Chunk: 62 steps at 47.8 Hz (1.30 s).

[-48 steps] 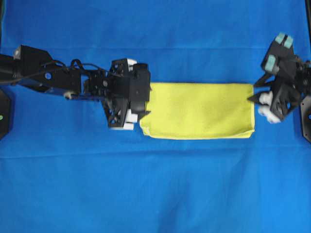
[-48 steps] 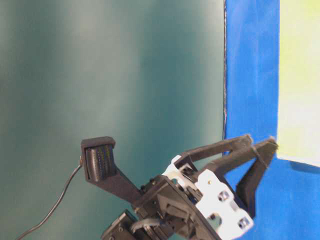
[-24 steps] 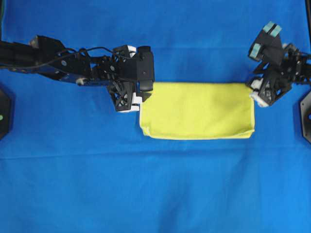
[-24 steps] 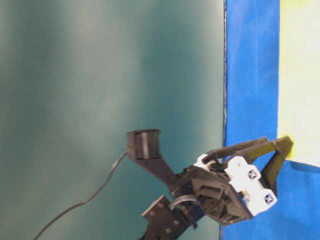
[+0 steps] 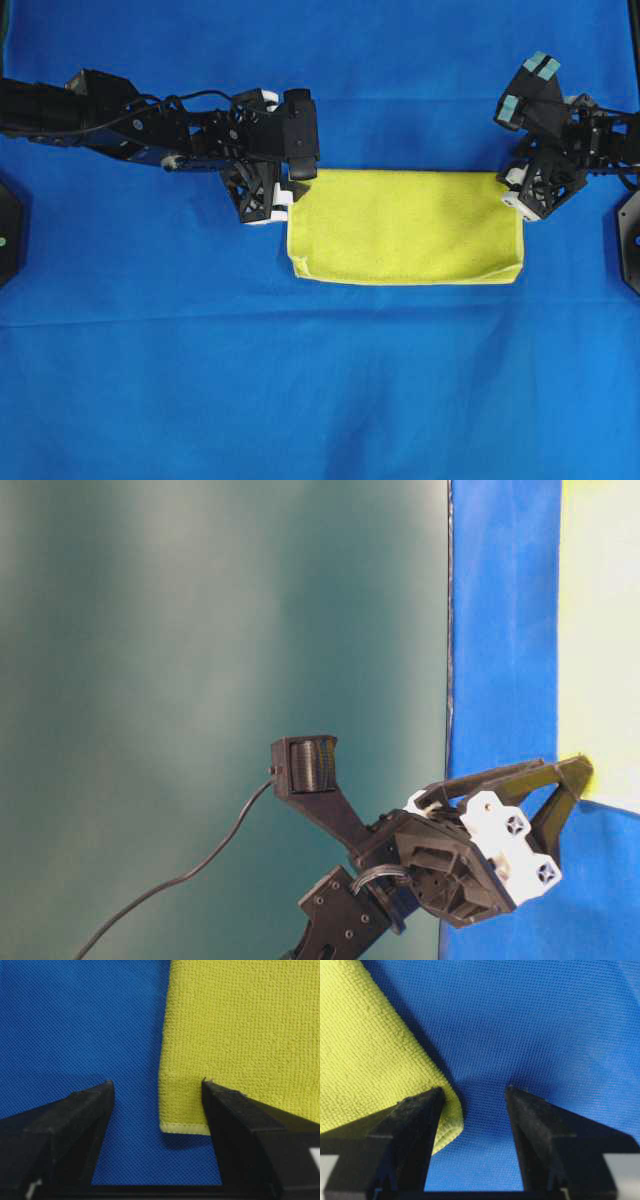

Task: Fold the yellow towel.
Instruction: 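Grasp the folded towel's far corners with both grippers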

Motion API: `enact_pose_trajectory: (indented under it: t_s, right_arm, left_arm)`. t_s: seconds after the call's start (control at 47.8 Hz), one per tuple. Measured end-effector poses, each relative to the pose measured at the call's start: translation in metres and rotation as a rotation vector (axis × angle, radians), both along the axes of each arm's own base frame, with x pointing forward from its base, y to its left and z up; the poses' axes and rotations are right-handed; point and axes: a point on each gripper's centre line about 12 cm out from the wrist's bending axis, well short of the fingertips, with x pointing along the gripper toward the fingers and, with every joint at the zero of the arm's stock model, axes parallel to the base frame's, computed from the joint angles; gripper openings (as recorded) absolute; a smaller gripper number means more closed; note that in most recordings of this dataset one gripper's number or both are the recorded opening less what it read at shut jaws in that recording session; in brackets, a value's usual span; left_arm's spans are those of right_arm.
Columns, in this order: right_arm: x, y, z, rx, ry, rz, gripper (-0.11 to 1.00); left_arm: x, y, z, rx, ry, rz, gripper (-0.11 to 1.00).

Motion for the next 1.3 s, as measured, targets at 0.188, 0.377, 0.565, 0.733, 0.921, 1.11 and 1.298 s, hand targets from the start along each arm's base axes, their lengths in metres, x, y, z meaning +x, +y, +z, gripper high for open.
enact_pose_trajectory:
  t_s: [0.188,0.377,0.565,0.733,0.921,1.11,1.298]
  right_arm:
    - [0.002,0.005,-0.003,0.005,0.011,0.025,0.29]
    - [0.004,0.009,-0.003,0.011,0.011,0.036,0.02]
    - [0.004,0.010,-0.003,0.015,0.009,0.032,0.02]
    - [0.003,0.009,-0.001,0.012,0.008,0.028,0.02]
    - [-0.001,0.009,0.020,-0.014,-0.021,0.018,0.02]
    - [-0.006,0.011,0.056,-0.058,-0.079,0.013,0.02]
    - [-0.013,0.020,0.094,-0.091,-0.136,0.026,0.02]
  left_arm:
    - [-0.001,-0.001,0.000,0.003,0.013,-0.008,0.26]
    - [0.001,-0.002,0.001,0.000,0.021,-0.012,0.02]
    - [0.001,-0.002,0.001,-0.003,0.035,-0.012,0.02]
    - [0.004,-0.005,0.003,-0.014,0.052,-0.014,0.02]
    - [0.007,-0.013,0.026,-0.037,0.053,-0.010,0.02]
    - [0.002,-0.021,0.064,-0.045,0.018,-0.014,0.02]
    - [-0.006,-0.030,0.107,-0.034,-0.044,-0.038,0.02]
